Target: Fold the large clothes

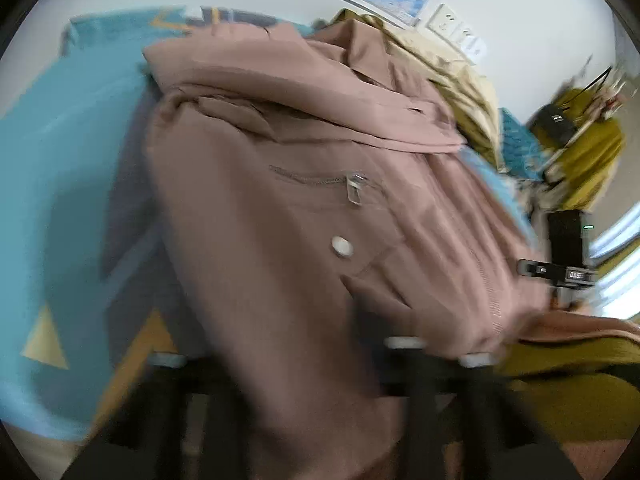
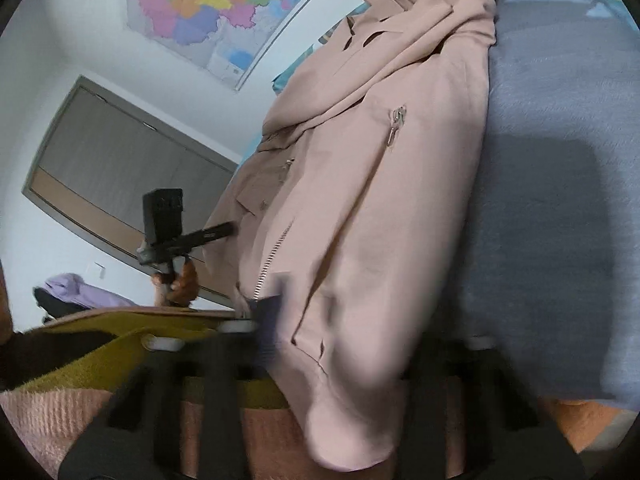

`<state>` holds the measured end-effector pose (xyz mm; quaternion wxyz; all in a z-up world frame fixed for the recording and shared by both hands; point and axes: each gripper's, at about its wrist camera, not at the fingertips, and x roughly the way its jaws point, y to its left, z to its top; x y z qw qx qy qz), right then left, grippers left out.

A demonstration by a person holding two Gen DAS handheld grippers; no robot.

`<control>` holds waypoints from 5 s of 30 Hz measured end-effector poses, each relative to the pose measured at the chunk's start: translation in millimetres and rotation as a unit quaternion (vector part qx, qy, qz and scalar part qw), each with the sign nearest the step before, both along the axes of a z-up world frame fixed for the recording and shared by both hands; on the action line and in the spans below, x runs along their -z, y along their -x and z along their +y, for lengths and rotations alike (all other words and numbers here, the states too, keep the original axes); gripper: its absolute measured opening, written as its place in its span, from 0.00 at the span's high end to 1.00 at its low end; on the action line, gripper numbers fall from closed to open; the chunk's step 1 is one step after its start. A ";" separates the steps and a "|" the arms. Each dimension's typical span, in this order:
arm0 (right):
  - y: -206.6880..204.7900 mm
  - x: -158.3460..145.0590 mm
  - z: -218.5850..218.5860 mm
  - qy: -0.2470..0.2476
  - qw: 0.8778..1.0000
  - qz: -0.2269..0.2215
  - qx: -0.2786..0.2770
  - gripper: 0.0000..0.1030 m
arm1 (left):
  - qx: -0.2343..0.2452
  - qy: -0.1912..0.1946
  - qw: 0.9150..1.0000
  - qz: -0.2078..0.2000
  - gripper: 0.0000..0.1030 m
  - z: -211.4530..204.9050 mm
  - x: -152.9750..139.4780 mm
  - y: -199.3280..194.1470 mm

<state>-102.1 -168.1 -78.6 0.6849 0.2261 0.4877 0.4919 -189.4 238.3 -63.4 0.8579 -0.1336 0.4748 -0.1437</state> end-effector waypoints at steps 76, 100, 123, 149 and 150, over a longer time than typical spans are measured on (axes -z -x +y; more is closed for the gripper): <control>-275.6 -123.3 51.1 0.041 0.984 -0.102 0.140 0.88 | -0.076 -0.005 0.997 0.000 0.83 82.4 -81.6 -289.8; -274.5 -108.7 49.5 0.070 0.979 -0.112 0.153 0.96 | -0.101 -0.014 0.994 0.032 0.91 87.0 -65.9 -314.2; -204.1 -54.0 14.0 0.182 0.965 -0.106 0.158 0.05 | -0.054 -0.023 0.998 -0.028 0.07 119.2 -33.1 -202.5; -108.8 -64.0 5.7 0.119 0.991 -0.024 0.061 0.72 | -0.042 0.069 0.996 0.044 0.69 71.3 -12.2 -115.6; -110.8 -52.3 4.2 0.176 0.981 -0.020 0.080 0.56 | -0.059 0.039 0.996 0.047 0.62 72.7 -9.0 -116.1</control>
